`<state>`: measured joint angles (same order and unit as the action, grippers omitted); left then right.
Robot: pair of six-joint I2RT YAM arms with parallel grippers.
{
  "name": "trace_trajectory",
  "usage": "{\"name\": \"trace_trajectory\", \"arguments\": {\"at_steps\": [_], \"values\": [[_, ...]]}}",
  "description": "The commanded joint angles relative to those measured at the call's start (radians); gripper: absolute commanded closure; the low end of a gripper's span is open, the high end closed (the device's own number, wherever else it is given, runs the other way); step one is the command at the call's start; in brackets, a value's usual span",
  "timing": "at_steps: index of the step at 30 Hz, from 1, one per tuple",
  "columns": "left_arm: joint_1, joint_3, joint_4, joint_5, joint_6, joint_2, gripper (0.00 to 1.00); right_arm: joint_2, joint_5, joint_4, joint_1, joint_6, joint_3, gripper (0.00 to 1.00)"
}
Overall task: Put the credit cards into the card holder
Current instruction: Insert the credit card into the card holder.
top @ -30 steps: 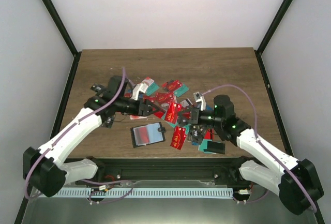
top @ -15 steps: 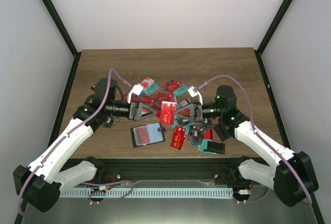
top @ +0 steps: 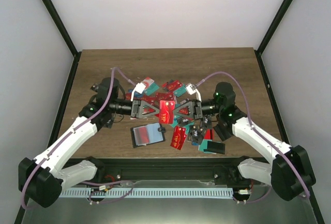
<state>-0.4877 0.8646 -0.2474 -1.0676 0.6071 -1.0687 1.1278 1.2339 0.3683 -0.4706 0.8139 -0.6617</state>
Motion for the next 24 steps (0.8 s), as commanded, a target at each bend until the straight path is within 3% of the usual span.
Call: {"name": "trace_trajectory", "arguments": {"at_steps": [1,10,15,16,19,21,24], "values": [[-0.004,-0.009,0.095,-0.043,0.029,-0.007,0.72,0.014,0.021,0.028,0.009,0.004,-0.063,0.99],[-0.012,-0.015,0.184,-0.033,0.078,-0.043,0.83,0.047,0.019,0.052,0.007,0.006,-0.087,0.99],[-0.014,-0.015,0.173,-0.002,0.073,-0.055,0.96,0.050,0.007,0.043,0.007,0.008,-0.086,0.99],[-0.014,-0.015,0.165,0.002,0.072,-0.052,0.96,0.053,-0.002,0.018,0.007,-0.003,-0.090,0.97],[-0.012,-0.001,0.007,0.108,-0.002,-0.037,0.96,0.064,-0.053,-0.083,0.007,-0.045,-0.096,0.67],[-0.003,-0.010,-0.135,0.211,-0.040,-0.022,0.96,0.068,-0.112,-0.137,0.007,-0.060,-0.086,0.62],[0.013,-0.085,-0.245,0.312,-0.028,0.023,0.96,0.071,-0.145,-0.172,0.007,-0.062,-0.051,0.62]]}}
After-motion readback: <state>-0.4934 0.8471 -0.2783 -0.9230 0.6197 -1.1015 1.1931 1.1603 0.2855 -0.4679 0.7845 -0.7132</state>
